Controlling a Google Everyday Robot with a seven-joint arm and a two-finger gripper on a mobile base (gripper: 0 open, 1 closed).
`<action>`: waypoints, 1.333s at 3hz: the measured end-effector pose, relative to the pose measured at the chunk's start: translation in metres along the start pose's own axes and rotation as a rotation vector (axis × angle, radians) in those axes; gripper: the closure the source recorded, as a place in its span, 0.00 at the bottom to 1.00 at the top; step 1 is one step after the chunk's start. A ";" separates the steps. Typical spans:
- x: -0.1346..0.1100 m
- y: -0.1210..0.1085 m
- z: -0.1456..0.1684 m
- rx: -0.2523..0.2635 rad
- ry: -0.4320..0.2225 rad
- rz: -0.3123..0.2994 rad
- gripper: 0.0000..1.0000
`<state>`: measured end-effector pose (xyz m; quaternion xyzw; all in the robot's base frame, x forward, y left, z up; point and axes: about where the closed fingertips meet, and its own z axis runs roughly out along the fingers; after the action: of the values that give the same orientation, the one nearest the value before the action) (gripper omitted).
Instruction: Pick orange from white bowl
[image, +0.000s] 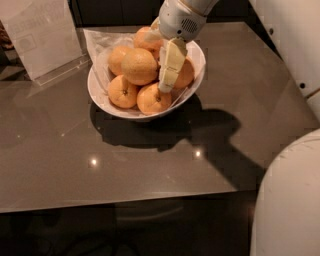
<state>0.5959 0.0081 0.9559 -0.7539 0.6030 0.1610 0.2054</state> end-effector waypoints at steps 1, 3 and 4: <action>-0.009 -0.010 0.018 -0.036 -0.012 -0.015 0.00; -0.013 -0.016 0.035 -0.071 -0.019 -0.010 0.00; -0.006 -0.014 0.045 -0.094 -0.018 0.020 0.00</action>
Offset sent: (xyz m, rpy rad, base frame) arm 0.0030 0.0317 -0.0390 -0.0511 0.1609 0.0975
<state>0.6088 0.0380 0.9215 -0.7550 0.6006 0.1978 0.1736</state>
